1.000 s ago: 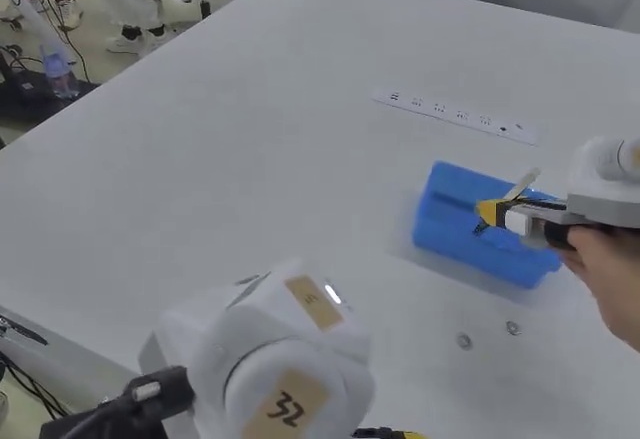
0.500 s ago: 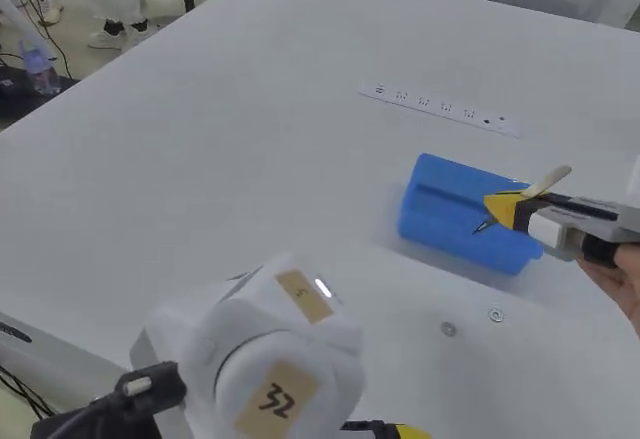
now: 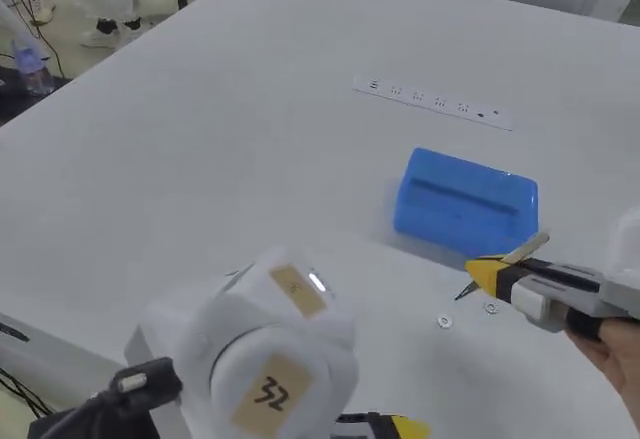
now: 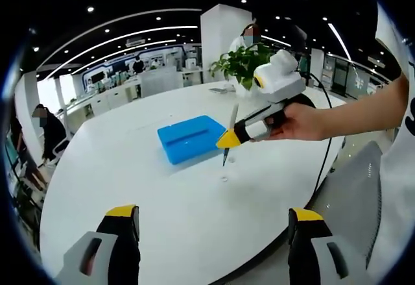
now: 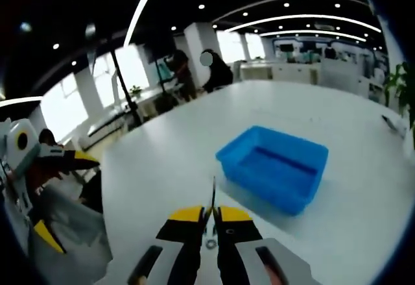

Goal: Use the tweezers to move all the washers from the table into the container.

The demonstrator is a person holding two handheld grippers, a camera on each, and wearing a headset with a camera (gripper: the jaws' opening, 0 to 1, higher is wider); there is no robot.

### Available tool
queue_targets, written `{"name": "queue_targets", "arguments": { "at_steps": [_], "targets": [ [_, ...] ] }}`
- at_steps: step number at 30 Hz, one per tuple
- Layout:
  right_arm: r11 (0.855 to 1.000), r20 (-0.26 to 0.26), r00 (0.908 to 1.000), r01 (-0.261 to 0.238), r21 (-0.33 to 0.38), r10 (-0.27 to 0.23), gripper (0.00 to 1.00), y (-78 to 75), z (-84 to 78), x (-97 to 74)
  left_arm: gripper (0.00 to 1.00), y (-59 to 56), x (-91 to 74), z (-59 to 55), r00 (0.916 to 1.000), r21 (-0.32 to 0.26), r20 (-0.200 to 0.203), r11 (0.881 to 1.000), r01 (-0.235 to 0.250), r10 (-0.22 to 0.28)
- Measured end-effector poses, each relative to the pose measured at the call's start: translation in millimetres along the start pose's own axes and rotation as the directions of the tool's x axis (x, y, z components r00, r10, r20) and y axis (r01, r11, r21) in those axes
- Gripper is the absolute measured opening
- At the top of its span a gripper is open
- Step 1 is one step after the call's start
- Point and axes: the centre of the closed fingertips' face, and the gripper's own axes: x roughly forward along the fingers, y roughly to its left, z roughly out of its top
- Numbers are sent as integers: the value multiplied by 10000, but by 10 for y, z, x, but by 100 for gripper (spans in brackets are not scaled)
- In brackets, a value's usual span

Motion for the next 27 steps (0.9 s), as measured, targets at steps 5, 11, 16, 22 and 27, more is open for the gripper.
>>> {"name": "queue_targets", "arguments": {
  "at_steps": [5, 11, 16, 22, 27],
  "targets": [
    [9999, -334, 9994, -10, -129, 6, 4, 16, -102, 76, 97, -13, -2, 16, 10000, -20, 36, 10000, 44, -44],
    [9992, -655, 9978, 13, -388, -38, 4, -5, -192, 153, 97, -5, -2, -1, 10000, 16, -37, 10000, 17, -17],
    [9964, -908, 9957, 103, -840, -179, 4, -40, -235, 187, 97, 4, -6, -9, 10000, 65, -78, 10000, -16, 16],
    [9945, -958, 9952, 90, -1043, -191, 4, -89, -258, 216, 96, 1, 4, -7, 9999, 109, -120, 9999, 22, -21],
    [9938, -962, 9952, 86, -1104, -193, 4, -87, -270, 202, 96, -13, 15, -14, 9998, 176, -164, 9998, 66, -63]
  ]
}}
